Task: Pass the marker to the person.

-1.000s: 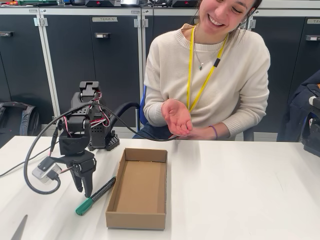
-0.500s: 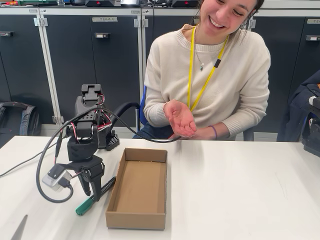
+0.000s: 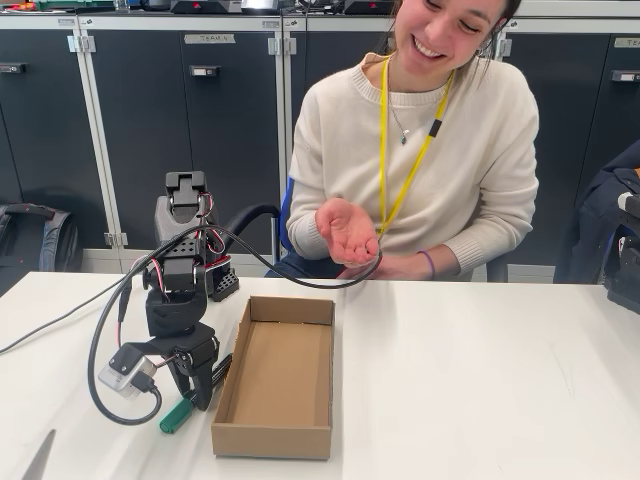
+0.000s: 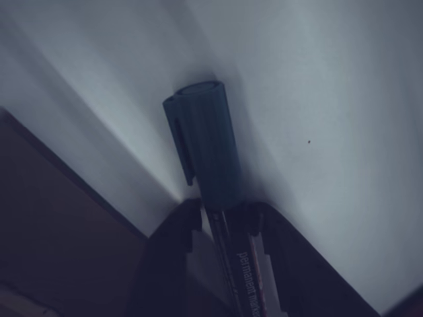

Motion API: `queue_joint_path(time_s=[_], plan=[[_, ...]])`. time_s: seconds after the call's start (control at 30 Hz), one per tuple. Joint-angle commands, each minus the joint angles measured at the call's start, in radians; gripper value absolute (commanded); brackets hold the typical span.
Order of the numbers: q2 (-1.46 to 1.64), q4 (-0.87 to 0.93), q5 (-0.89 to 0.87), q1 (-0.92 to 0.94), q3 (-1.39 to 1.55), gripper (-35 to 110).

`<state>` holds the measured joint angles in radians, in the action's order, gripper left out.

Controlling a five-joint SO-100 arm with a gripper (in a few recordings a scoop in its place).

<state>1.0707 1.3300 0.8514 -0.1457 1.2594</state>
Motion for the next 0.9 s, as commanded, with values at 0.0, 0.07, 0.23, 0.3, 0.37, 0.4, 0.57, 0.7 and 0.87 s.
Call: queue_joint_path(time_s=[0.0, 0.07, 0.23, 0.3, 0.37, 0.4, 0.57, 0.7, 0.87], plan=[[0.018, -0.032, -0.008, 0.003, 0.003, -5], [0.025, -0.034, -0.002, 0.008, 0.018, -5], [0.069, -0.072, 0.008, 0.012, 0.067, -5], [0.112, -0.077, 0.02, 0.015, 0.087, -5], [0.179, -0.08, 0.034, 0.018, 0.112, -5], [0.225, -0.08, 0.044, 0.018, 0.133, -5], [0.449, -0.026, 0.1, 0.006, 0.216, -5], [0.555, 0.005, 0.101, -0.011, 0.227, -5], [0.62, -0.075, 0.109, -0.054, 0.204, -5]])
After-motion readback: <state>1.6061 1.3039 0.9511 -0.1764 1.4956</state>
